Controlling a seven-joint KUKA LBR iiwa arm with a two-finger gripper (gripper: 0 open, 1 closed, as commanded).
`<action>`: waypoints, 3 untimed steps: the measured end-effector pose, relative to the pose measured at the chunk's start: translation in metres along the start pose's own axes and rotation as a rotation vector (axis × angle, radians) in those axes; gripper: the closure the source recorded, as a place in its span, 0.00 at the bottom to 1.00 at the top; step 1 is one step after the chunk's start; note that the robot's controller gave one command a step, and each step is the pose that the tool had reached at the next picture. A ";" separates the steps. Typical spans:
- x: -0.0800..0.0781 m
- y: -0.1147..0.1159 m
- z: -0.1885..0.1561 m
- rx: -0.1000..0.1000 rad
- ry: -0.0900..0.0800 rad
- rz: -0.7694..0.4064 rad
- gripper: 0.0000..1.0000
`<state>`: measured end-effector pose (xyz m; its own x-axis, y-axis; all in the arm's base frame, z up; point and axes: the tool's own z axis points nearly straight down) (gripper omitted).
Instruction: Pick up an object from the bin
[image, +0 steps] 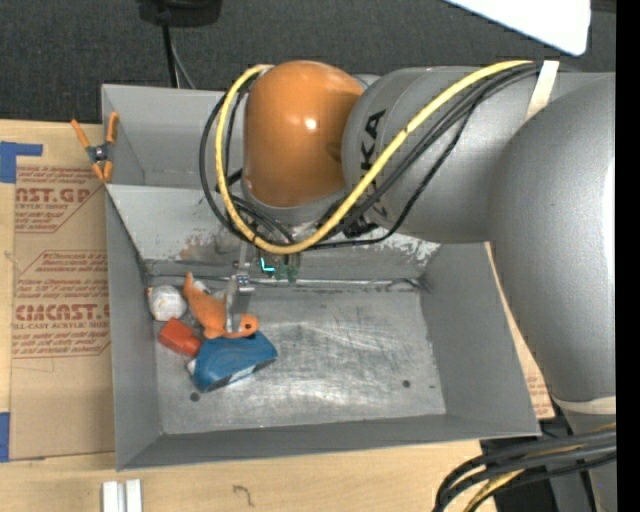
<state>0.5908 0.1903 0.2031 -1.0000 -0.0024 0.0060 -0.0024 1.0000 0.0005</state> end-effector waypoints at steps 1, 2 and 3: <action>0.000 0.000 -0.002 0.000 -0.003 0.000 0.00; 0.010 -0.011 0.019 -0.003 -0.016 -0.103 0.00; 0.020 -0.034 0.080 0.000 -0.012 -0.250 0.00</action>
Offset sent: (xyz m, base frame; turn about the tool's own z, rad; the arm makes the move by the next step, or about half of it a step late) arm -0.0482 -0.0500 -0.0973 -0.3832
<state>0.5709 0.1568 0.1234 -0.9684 -0.2495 -0.0058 -0.2495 0.9684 0.0004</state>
